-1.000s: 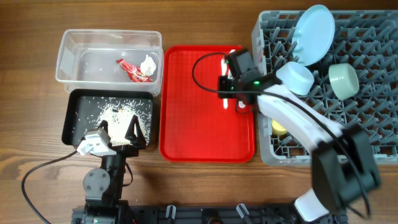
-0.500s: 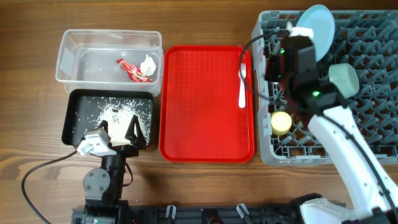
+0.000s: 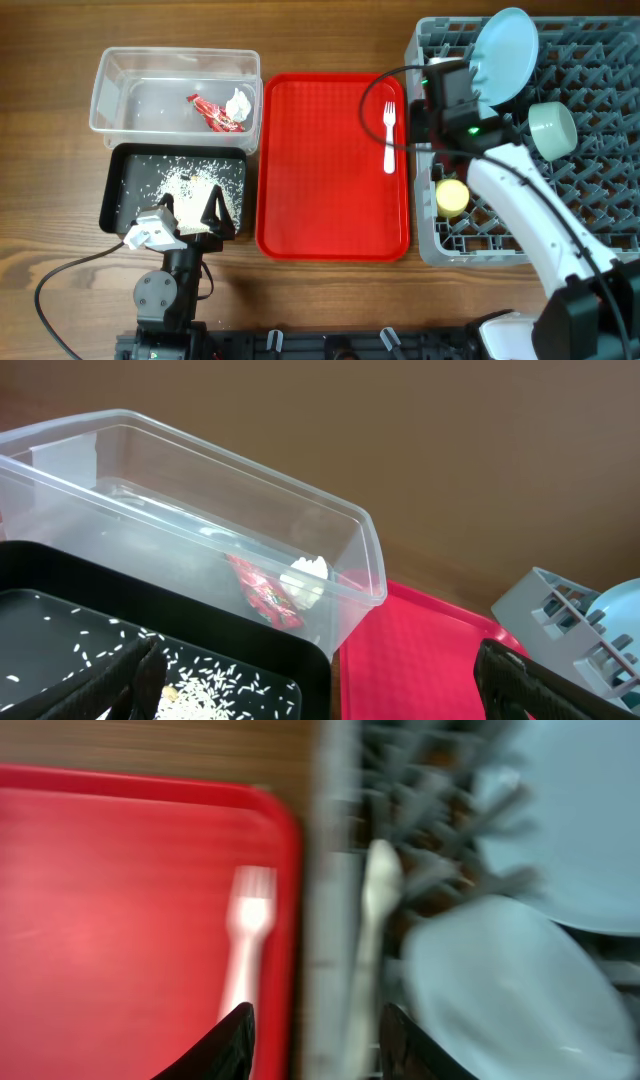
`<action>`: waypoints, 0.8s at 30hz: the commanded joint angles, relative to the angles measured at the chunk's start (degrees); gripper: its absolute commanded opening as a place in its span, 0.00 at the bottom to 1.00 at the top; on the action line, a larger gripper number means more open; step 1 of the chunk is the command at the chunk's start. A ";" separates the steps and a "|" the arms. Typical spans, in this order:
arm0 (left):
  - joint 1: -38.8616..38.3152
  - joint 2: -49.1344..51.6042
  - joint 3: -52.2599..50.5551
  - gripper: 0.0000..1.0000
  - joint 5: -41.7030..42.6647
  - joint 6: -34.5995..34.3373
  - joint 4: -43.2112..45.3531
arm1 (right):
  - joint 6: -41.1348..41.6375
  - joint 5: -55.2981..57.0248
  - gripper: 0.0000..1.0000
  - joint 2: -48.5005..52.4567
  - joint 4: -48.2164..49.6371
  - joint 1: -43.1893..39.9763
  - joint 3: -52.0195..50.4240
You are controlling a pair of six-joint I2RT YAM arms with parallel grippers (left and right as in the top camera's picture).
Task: Sort waste into correct bins and load items into the dishwasher rack
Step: 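Reach the right gripper to the white fork and grasp it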
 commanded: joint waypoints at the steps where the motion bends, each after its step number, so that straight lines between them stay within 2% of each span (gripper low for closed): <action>1: 0.31 -0.09 -0.11 1.00 -0.96 0.68 -0.13 | 0.17 -1.51 0.42 -1.84 1.16 6.93 0.07; 4: 0.31 -0.09 -0.11 1.00 -0.96 0.68 -0.13 | 2.27 -0.70 0.42 0.66 2.99 10.34 0.07; 7: 0.31 -0.09 -0.11 1.00 -0.96 0.68 -0.13 | 5.31 5.38 0.42 5.68 5.49 10.71 0.07; 15: 0.28 -0.09 -0.11 1.00 -0.96 0.68 -0.13 | 1.53 8.44 0.43 19.15 13.75 9.51 0.07; 18: 0.31 -0.09 -0.11 1.00 -0.96 0.68 -0.13 | 1.62 12.66 0.44 20.83 14.91 9.46 0.07; 24: 0.28 -0.04 -0.11 1.00 -0.96 0.68 -0.13 | 1.66 10.97 0.44 22.56 15.41 7.58 0.07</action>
